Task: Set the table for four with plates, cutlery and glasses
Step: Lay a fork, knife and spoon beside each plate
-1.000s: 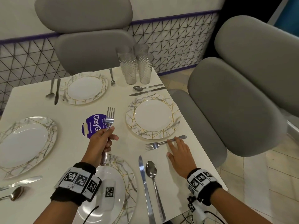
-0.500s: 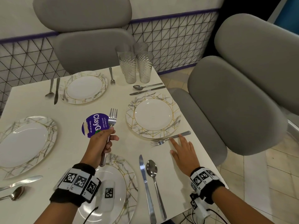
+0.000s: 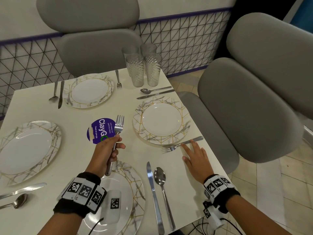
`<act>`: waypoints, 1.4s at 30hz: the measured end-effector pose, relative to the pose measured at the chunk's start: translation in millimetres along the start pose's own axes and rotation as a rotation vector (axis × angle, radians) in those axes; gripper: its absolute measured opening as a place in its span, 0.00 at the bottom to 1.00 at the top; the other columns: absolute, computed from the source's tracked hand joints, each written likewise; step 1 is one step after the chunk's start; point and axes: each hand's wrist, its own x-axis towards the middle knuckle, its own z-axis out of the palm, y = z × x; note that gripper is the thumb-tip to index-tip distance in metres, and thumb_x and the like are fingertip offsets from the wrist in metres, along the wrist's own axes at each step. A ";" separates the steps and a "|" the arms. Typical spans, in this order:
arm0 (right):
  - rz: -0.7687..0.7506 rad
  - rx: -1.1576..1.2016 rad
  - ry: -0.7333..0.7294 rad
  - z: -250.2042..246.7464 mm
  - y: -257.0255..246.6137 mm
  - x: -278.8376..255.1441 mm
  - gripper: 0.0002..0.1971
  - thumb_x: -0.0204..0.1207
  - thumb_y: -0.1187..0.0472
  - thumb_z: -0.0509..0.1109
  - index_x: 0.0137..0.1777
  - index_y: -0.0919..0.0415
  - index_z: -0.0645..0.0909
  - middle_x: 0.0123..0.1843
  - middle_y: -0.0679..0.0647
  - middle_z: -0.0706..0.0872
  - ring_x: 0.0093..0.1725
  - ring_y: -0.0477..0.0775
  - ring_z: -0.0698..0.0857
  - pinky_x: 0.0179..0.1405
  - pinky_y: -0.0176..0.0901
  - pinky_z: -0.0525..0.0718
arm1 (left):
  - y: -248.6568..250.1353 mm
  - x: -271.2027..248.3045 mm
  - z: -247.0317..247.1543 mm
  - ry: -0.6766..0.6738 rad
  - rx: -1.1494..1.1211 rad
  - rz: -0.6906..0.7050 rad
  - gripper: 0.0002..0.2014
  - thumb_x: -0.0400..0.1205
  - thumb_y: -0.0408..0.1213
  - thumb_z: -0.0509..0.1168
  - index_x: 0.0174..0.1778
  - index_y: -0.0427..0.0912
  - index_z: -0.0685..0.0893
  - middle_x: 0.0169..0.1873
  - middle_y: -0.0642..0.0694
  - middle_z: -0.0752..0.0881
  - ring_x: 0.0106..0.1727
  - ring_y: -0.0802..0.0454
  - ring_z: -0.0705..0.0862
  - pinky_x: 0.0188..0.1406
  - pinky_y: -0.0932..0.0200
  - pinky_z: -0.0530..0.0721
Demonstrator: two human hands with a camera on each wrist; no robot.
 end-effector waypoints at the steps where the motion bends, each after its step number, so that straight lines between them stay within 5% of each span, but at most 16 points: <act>1: -0.003 0.010 0.002 -0.4 0.4 -0.1 0.27 0.81 0.47 0.41 0.80 0.47 0.53 0.83 0.56 0.51 0.83 0.55 0.48 0.81 0.55 0.51 | -0.1 0.2 -0.2 -0.001 -0.001 -0.001 0.08 0.85 0.39 0.59 0.44 0.40 0.79 0.25 0.48 0.86 0.14 0.61 0.68 0.11 0.71 0.65; 5: -0.014 0.037 0.013 -2.2 1.5 -1.9 0.25 0.85 0.53 0.50 0.81 0.48 0.53 0.83 0.56 0.51 0.84 0.54 0.48 0.82 0.54 0.49 | 1.1 1.0 -0.5 -0.003 -0.003 -0.010 0.08 0.85 0.39 0.59 0.44 0.40 0.79 0.24 0.48 0.86 0.13 0.61 0.68 0.11 0.71 0.66; 36: -0.027 0.096 0.040 -3.1 6.0 -0.1 0.24 0.84 0.55 0.53 0.80 0.49 0.57 0.83 0.57 0.54 0.83 0.56 0.51 0.81 0.53 0.51 | 5.6 -2.1 -0.5 -0.049 -0.055 -0.054 0.13 0.87 0.38 0.54 0.40 0.39 0.78 0.18 0.49 0.85 0.10 0.61 0.70 0.09 0.74 0.66; 42: -0.027 0.105 0.042 -4.8 5.3 -2.6 0.24 0.84 0.55 0.54 0.80 0.49 0.57 0.83 0.56 0.54 0.83 0.56 0.50 0.81 0.53 0.50 | -0.4 -3.1 -2.3 -0.046 -0.035 -0.021 0.12 0.87 0.38 0.54 0.47 0.38 0.81 0.23 0.49 0.87 0.13 0.61 0.71 0.10 0.72 0.66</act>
